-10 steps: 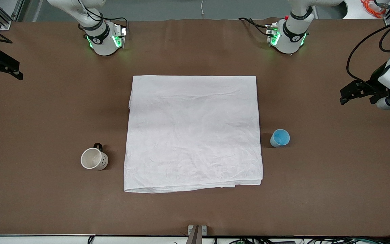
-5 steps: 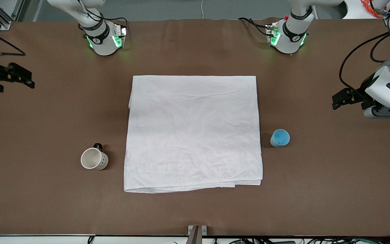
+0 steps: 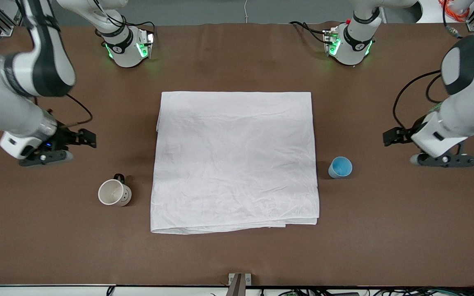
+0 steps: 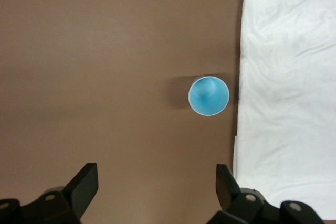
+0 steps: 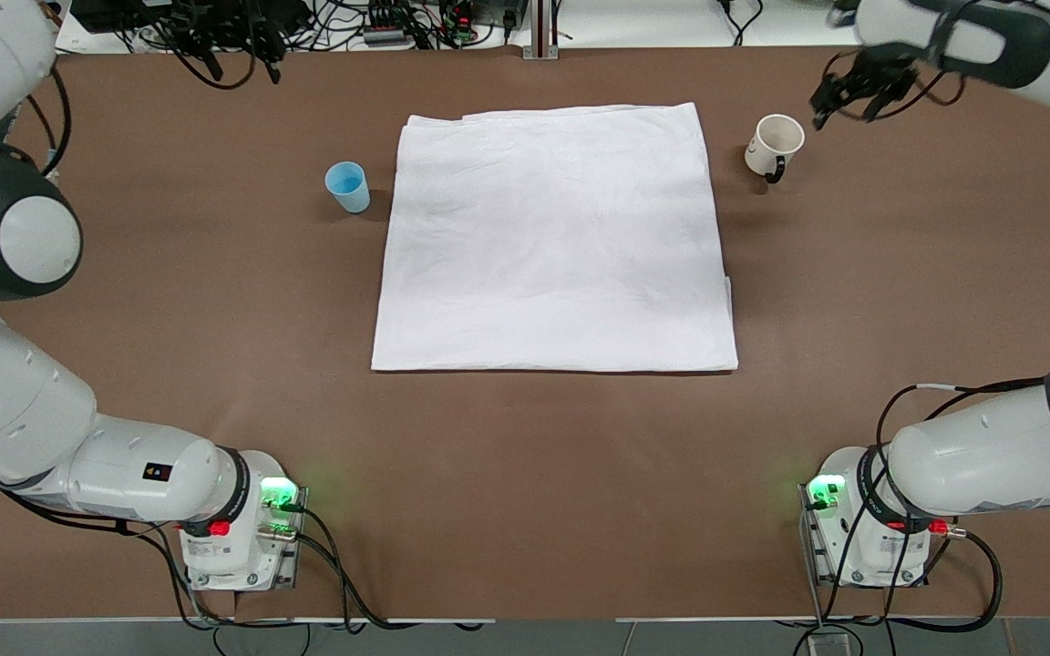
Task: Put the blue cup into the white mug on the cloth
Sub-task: 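Reach the right gripper to the white mug while the left gripper reaches the blue cup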
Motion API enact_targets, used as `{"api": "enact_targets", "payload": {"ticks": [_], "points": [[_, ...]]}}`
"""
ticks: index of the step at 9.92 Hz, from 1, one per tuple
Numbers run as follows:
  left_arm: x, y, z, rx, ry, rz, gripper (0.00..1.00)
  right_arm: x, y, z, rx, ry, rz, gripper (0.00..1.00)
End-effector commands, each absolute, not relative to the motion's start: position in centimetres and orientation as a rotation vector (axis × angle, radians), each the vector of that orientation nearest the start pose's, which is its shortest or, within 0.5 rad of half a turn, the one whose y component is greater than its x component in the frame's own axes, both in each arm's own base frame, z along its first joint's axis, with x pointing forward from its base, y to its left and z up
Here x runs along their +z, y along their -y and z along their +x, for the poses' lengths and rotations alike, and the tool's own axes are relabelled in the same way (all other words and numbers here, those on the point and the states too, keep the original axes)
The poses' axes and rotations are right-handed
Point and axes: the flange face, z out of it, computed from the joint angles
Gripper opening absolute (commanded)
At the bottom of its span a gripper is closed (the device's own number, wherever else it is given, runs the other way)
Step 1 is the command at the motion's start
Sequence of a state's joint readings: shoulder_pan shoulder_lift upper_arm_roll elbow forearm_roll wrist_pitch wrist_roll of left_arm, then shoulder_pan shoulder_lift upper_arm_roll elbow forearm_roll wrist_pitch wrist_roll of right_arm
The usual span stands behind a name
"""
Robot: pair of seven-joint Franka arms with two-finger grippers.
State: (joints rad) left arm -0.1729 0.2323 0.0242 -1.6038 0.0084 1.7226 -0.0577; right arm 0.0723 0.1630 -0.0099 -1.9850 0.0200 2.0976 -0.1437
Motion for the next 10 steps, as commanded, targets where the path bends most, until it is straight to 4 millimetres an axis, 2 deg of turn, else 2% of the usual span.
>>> {"api": "enact_targets", "payload": {"ticks": [1,2,4,6,7,8,9,10], "points": [[45.5,11.4,62.3,0.224,-0.193,-3.112,0.98,32.7,-6.1,58.9,0.109,0.348,-3.096,0.99],[43.9,12.5,62.4,0.225,-0.218,-3.115,0.97,30.5,-6.9,59.3,0.091,0.363,-3.097,0.99],[40.1,13.8,62.3,0.198,-0.244,-3.122,0.93,27.6,-6.9,58.9,-0.031,0.364,-3.103,0.99],[36.4,15.6,62.2,0.221,-0.261,-3.114,0.89,24.6,-6.4,59.0,-0.106,0.345,-3.107,0.99],[35.1,16.2,62.0,0.248,-0.266,-3.107,0.86,23.2,-5.8,59.3,-0.156,0.323,-3.109,0.99],[34.0,16.1,62.0,0.276,-0.255,-3.101,0.85,22.5,-5.0,59.8,-0.166,0.277,-3.109,0.99],[32.7,16.4,62.0,0.297,-0.262,-3.097,0.83,22.8,-5.5,60.4,-0.182,0.219,-3.102,0.99],[31.3,17.2,61.8,0.297,-0.280,-3.094,0.81,21.9,-5.2,60.7,-0.170,0.207,-3.103,0.99]]}}
